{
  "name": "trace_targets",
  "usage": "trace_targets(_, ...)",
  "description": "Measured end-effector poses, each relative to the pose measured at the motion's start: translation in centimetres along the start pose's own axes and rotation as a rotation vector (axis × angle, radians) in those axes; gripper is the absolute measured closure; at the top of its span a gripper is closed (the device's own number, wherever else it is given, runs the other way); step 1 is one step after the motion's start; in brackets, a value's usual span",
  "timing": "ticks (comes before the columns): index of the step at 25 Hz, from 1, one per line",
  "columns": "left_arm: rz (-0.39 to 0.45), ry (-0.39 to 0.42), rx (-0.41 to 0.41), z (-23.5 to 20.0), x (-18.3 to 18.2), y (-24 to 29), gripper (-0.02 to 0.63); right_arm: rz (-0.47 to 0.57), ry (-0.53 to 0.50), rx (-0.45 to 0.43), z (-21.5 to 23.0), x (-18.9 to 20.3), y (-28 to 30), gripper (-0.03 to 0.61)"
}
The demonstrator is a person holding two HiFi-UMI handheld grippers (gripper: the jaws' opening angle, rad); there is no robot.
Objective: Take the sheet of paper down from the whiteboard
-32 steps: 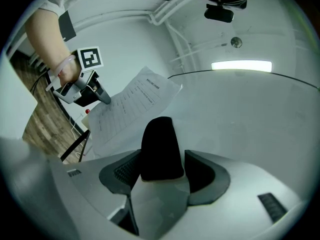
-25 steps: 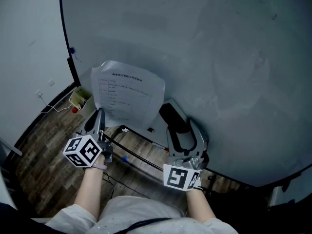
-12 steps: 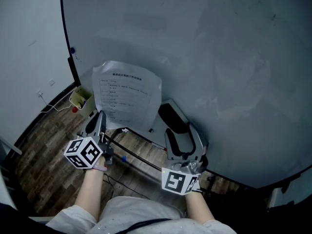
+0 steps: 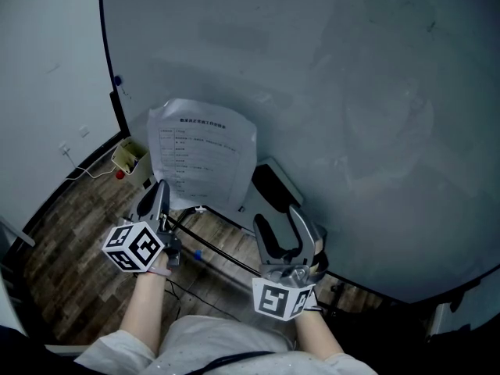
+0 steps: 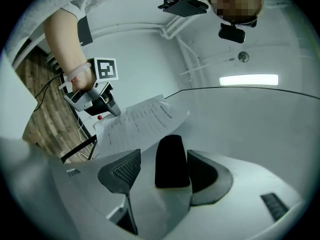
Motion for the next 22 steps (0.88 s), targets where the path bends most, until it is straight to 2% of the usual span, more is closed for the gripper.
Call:
trace_targets(10,-0.006,-0.018,-0.024,-0.5,0.3,0.9,0.595,0.034,0.022,-0.090,-1.3,0.3,2.6,0.309)
trace_targets(12,-0.007,-0.022,-0.029,-0.5,0.1,1.1,0.595,0.040,0.029,-0.104,-1.4,0.3,3.2,0.345)
trace_targets(17,-0.013,-0.034,-0.033,-0.4,0.2,0.8,0.595,0.052,0.058,-0.135,-1.9,0.1,3.8,0.499)
trace_targets(22,-0.014,-0.049,-0.038,-0.3,0.5,0.4,0.595,0.055,0.097,-0.181,-2.5,0.4,4.2,0.540)
Point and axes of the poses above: the fingertips, and each gripper's own axes: y forward along the fingers, z to its right, x out of its underside, the point moved 6 cm from there along -y, backward along the fingers, and after that the axes turned 2 degrees about -x, right-handed, at the moved point
